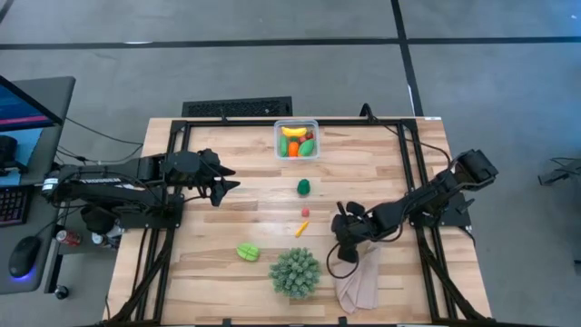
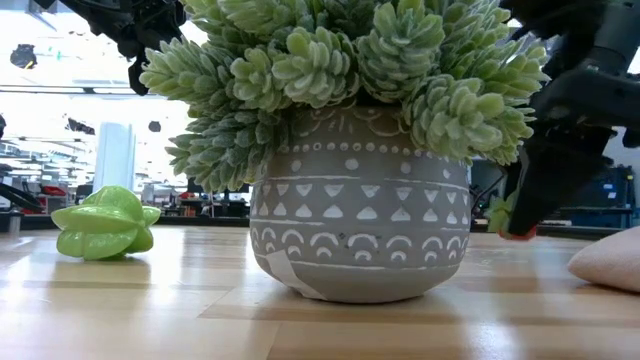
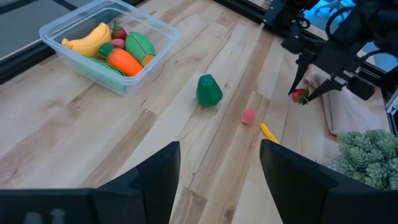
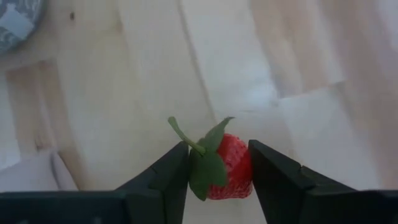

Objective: Pick and placing Produce into tupperware
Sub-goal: Put the strawberry into the transparent bin

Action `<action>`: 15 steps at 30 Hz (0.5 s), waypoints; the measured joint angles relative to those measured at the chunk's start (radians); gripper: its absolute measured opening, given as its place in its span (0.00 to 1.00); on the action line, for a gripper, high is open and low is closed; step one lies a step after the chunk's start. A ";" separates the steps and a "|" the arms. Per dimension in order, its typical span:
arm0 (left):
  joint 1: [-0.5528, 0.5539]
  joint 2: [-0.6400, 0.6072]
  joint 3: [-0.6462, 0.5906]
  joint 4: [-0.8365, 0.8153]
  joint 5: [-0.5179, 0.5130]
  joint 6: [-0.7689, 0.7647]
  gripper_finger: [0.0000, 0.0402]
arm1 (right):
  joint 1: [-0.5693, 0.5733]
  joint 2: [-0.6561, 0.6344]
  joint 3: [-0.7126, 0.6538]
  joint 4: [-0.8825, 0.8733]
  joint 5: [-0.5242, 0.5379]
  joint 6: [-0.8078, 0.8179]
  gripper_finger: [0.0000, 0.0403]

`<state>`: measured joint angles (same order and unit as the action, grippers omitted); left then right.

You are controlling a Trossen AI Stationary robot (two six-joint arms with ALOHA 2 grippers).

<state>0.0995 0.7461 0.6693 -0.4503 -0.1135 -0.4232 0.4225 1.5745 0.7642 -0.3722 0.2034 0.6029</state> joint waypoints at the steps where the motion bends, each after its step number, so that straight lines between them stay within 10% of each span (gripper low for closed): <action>1: 0.000 0.000 0.000 0.000 0.000 0.000 0.53 | 0.000 -0.014 0.000 -0.011 0.013 0.000 0.39; 15: 0.000 0.000 0.000 0.002 -0.004 0.014 0.53 | -0.068 -0.345 -0.001 -0.064 0.175 -0.006 0.38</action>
<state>0.0995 0.7460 0.6694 -0.4484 -0.1179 -0.4088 0.3550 1.2297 0.7635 -0.4358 0.3786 0.5965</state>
